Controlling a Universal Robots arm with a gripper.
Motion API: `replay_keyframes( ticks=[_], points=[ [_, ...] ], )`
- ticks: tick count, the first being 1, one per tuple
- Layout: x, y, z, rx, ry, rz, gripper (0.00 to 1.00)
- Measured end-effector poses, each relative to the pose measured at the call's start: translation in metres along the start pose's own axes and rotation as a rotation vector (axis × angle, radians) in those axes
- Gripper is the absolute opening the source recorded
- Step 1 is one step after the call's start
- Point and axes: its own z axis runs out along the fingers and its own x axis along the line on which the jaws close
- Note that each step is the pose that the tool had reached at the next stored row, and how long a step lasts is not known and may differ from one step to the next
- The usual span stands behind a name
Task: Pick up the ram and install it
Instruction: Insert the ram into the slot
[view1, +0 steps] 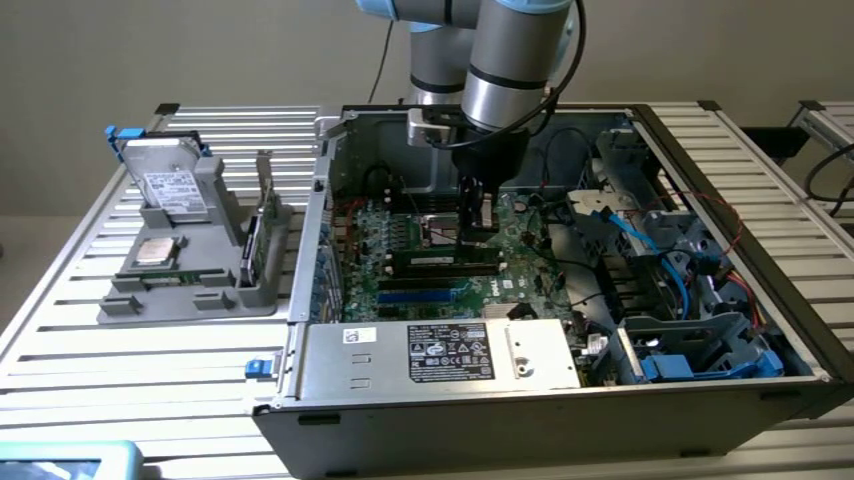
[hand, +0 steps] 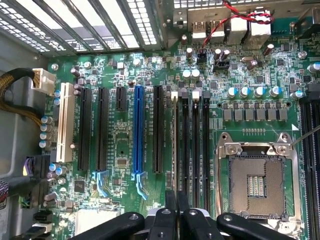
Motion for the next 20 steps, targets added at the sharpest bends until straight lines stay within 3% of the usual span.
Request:
replay_keyframes(
  ticks=[11,20],
  points=[
    [0.0,0.0,0.0001,0.0016,-0.002,0.0,0.12],
    [-0.0001,0.0014,0.0009,0.0091,-0.0027,0.001,0.12]
  ],
)
